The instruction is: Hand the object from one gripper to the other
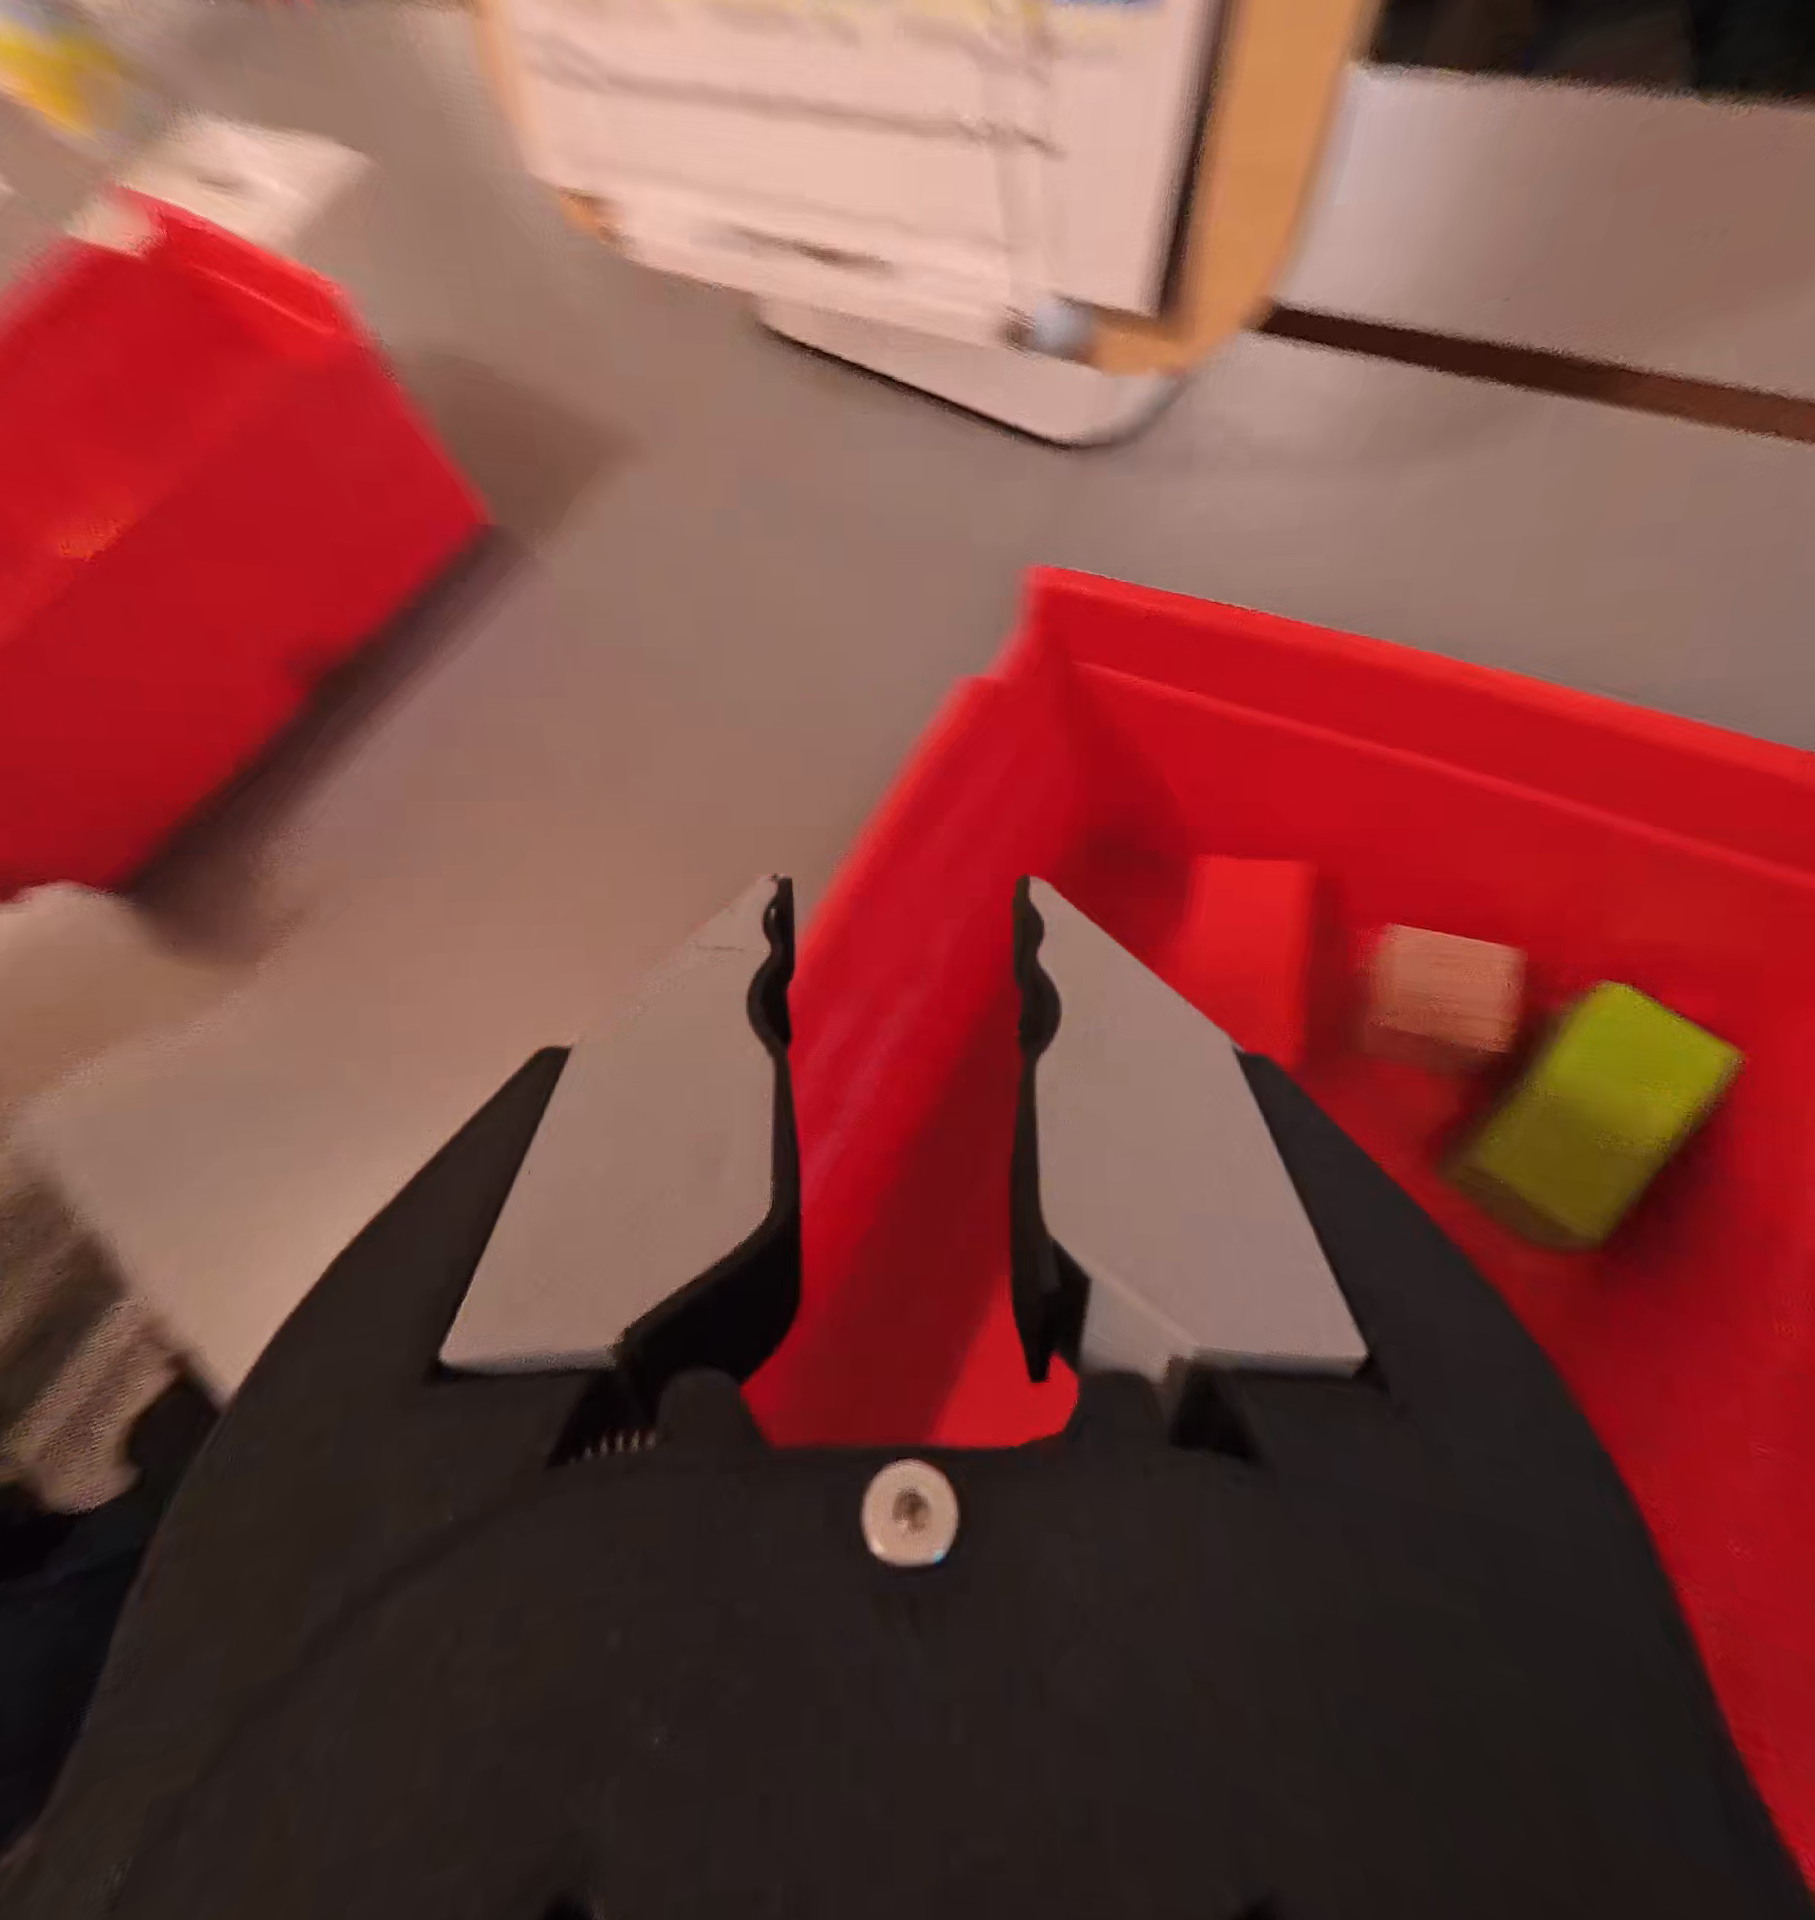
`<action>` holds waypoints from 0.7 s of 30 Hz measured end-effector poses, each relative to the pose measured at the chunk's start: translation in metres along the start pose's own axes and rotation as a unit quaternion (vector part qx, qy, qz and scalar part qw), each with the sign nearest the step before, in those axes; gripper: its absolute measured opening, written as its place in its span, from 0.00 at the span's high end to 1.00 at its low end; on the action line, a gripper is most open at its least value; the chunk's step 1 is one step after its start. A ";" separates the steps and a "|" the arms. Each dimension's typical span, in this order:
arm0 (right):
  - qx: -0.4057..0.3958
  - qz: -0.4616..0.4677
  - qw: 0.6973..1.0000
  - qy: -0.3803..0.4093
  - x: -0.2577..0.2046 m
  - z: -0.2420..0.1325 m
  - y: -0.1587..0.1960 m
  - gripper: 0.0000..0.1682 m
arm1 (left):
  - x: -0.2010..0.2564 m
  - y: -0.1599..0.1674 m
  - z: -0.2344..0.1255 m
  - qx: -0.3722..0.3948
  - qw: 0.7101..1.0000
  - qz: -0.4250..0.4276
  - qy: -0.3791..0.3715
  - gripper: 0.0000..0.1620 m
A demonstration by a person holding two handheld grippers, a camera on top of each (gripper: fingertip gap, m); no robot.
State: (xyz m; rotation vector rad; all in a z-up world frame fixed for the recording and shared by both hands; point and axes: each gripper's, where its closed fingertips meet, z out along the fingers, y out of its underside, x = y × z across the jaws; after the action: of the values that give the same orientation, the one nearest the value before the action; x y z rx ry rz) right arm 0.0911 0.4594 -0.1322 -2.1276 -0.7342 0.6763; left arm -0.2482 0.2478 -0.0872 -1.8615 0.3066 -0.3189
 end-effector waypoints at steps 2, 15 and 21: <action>0.035 -0.031 0.998 -0.050 -0.044 -0.027 0.004 0.76 | -0.024 -0.008 -0.014 0.018 0.999 -0.011 -0.036 0.72; 0.112 -0.144 0.971 -0.156 -0.184 -0.102 0.036 0.74 | -0.113 0.001 0.071 -0.136 0.986 -0.082 -0.053 0.67; 0.117 -0.172 0.965 -0.156 -0.195 -0.112 0.040 0.74 | -0.163 0.079 0.116 -0.317 0.936 -0.103 -0.112 0.76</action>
State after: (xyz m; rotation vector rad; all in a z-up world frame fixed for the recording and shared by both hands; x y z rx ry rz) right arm 0.0421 0.2487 -0.0579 -1.6413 -1.1053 0.8682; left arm -0.3612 0.3858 -0.2078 -2.5524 0.0509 -0.1515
